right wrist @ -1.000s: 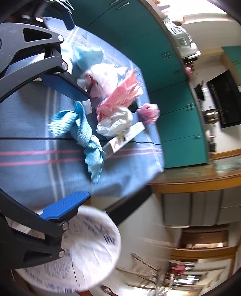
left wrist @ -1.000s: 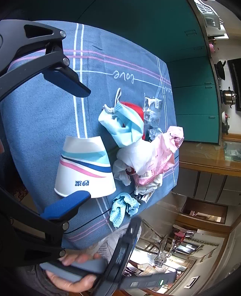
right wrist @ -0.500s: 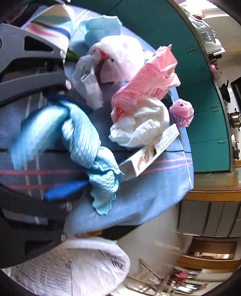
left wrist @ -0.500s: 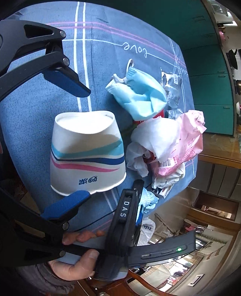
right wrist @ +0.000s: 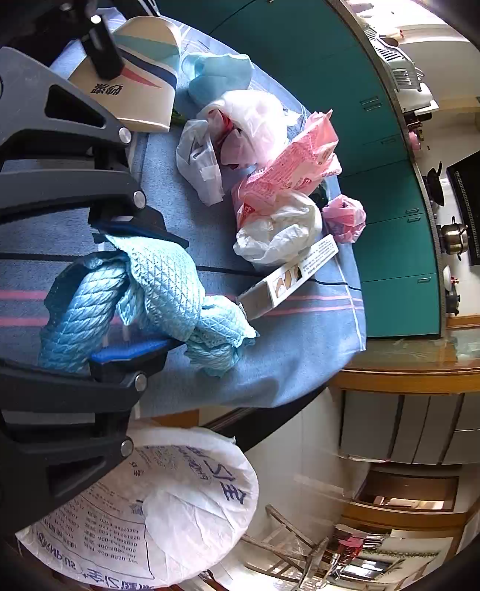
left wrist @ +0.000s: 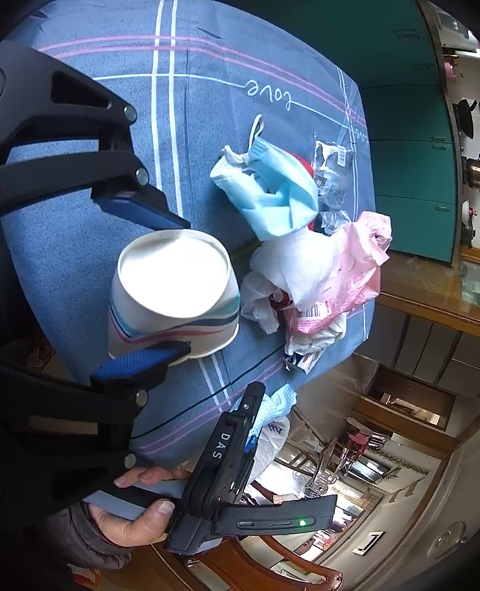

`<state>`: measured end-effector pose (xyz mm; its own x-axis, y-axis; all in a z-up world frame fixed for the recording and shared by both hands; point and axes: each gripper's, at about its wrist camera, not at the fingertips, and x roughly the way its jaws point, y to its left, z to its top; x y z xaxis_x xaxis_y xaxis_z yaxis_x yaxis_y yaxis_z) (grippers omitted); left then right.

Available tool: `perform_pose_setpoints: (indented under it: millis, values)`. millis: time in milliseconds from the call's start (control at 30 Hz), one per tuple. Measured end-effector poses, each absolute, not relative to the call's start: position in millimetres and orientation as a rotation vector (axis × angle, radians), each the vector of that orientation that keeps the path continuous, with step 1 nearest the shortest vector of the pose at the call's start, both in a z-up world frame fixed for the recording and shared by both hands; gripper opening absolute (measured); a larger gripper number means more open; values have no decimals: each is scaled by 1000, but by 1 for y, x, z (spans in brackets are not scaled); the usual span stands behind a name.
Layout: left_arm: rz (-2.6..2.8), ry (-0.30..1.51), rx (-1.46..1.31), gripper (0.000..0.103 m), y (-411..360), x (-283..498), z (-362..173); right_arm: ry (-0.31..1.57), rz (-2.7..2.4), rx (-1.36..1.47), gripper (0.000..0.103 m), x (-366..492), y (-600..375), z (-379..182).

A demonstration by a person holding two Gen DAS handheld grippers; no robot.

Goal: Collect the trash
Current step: 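Drop the teal cloth into the bin with the right tool while the left tool carries the cup there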

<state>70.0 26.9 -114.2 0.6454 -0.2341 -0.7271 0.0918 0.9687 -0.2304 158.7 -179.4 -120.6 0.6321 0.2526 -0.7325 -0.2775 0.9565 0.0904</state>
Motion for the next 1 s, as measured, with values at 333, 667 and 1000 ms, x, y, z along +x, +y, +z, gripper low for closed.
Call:
perform_pose_setpoints:
  millis: [333, 667, 1000]
  values:
    - [-141, 788, -199, 53, 39, 57, -96, 743, 243, -24, 45, 147, -213, -95]
    - [-291, 754, -201, 53, -9, 76, -70, 765, -86, 30, 45, 150, -334, -95]
    - [-537, 821, -81, 53, -148, 155, -76, 816, -170, 6, 91, 136, -378, -109]
